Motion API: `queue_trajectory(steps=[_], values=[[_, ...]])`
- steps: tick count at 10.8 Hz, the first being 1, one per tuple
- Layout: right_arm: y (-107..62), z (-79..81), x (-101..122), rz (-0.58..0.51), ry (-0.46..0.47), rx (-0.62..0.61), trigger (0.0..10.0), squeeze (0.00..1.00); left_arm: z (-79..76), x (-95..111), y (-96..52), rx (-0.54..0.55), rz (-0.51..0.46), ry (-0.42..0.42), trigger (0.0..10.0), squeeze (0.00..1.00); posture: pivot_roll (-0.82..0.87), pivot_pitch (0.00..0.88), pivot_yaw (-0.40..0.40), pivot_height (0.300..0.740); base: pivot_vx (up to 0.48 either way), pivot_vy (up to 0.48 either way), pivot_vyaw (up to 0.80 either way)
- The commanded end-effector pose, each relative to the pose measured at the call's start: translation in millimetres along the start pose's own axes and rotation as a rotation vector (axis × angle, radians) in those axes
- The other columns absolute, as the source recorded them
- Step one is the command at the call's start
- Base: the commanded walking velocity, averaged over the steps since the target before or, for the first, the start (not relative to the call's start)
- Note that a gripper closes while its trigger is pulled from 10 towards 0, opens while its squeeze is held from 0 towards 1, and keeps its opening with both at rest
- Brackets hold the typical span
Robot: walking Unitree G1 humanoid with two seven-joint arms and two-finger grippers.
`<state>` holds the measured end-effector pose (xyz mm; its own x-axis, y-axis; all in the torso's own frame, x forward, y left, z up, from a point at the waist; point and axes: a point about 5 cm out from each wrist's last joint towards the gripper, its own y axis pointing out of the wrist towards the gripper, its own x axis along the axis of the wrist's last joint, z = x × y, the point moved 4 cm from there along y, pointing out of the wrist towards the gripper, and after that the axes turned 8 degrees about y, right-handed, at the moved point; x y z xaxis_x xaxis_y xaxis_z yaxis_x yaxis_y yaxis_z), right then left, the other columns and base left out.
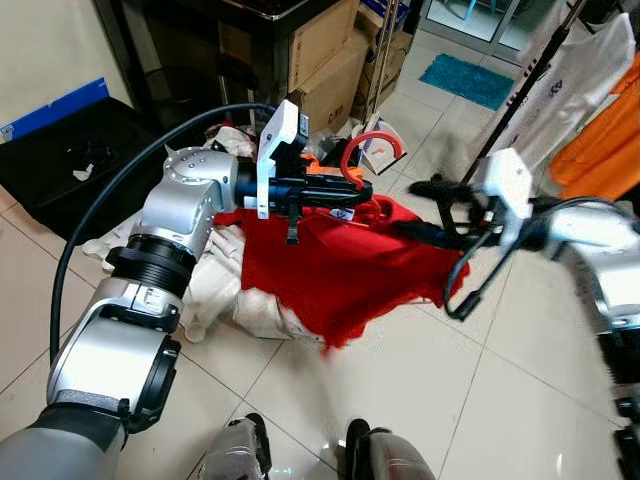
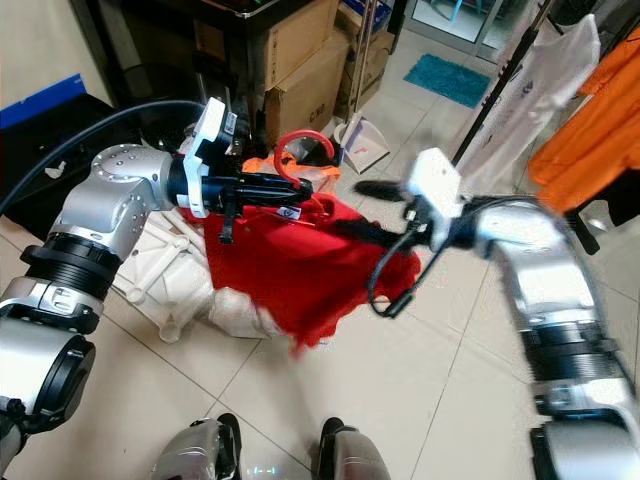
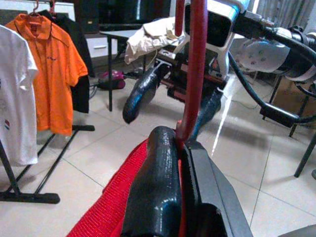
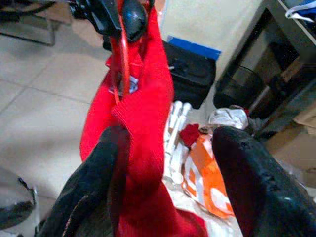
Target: Hang hanger
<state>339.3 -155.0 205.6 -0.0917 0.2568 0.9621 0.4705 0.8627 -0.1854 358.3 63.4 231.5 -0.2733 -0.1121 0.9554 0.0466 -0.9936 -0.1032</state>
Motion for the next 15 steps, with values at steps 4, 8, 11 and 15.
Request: queue_trajectory(steps=[4,8,11,15], values=[[-31.6,-12.2,15,-0.051,0.026,-0.062,10.0,0.00,-2.8,-3,0.6,-0.009,0.012,-0.002,0.0,0.00,-0.19,0.169,-0.067,0.740,0.000,0.000,0.00],[-46.6,1.8,23,-0.096,0.099,0.009,10.0,0.00,-1.5,-5,-2.0,0.006,0.018,-0.005,0.0,0.00,-0.19,0.167,-0.072,0.740,0.000,0.000,0.00],[-45.0,10.0,10,-0.032,0.087,0.025,10.0,0.00,0.0,-5,-3.7,0.018,0.020,-0.005,0.0,0.00,-0.19,0.163,-0.072,0.740,0.000,0.000,0.00],[-17.2,18.7,-18,0.008,0.090,0.005,10.0,0.00,0.1,-2,0.0,0.018,0.005,0.003,0.0,0.00,-0.19,0.157,-0.074,0.740,0.000,0.000,0.00]])
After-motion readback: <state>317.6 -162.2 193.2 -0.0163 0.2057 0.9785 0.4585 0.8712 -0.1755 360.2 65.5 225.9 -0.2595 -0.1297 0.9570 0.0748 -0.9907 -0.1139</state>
